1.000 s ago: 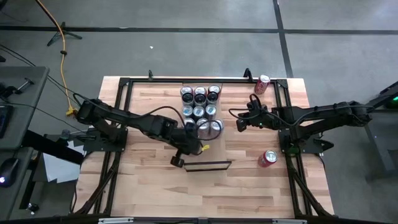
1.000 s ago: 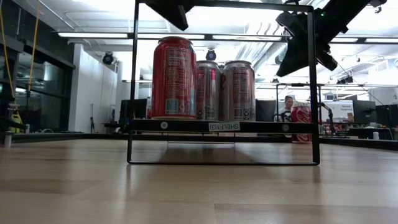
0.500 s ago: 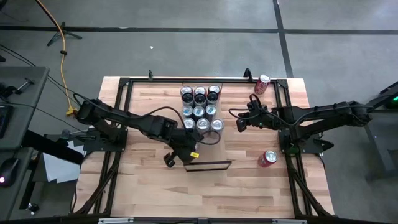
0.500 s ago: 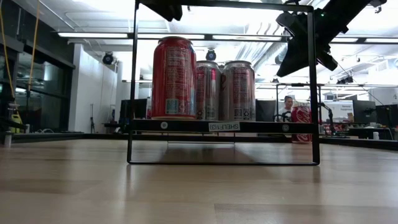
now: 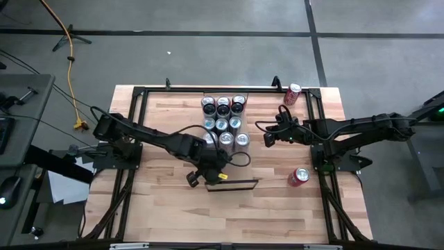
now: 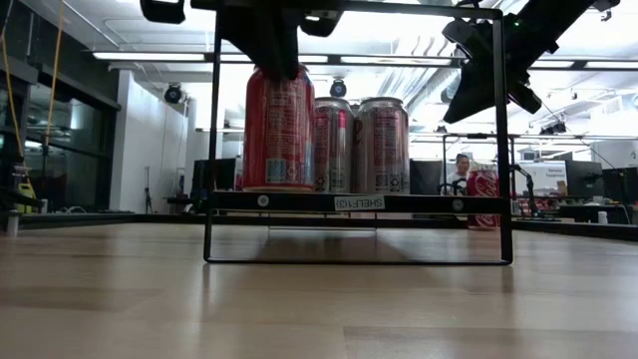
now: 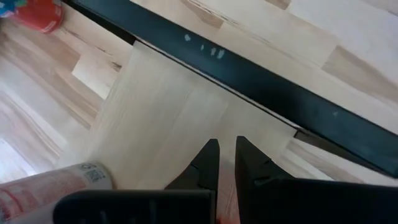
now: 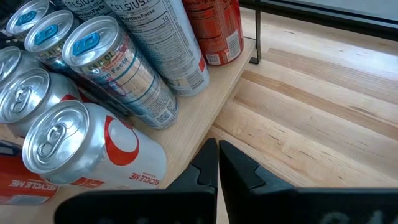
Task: Place canned beverage on shelf
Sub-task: Put the red soda can on the shelf
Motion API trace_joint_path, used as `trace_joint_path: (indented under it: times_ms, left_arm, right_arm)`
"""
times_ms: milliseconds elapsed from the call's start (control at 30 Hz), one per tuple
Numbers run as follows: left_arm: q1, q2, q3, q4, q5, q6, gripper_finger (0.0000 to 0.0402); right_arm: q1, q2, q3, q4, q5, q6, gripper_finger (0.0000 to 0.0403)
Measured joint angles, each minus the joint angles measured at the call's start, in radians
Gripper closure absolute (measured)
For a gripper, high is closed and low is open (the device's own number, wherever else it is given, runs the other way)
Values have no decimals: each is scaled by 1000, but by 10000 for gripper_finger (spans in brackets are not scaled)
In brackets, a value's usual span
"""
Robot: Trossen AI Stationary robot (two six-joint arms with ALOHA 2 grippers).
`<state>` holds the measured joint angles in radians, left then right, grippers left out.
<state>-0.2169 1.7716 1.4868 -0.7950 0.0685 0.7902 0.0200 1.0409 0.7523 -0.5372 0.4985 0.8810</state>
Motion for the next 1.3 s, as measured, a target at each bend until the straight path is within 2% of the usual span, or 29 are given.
trace_joint_path:
  times_ms: [700,1300]
  left_arm:
    - [72,0,0,7,-51,8,401]
    - [73,-2,0,-16,-57,-25,401]
  right_arm:
    - [0,0,0,-2,1,-7,403]
    - [0,0,0,-2,1,-7,403]
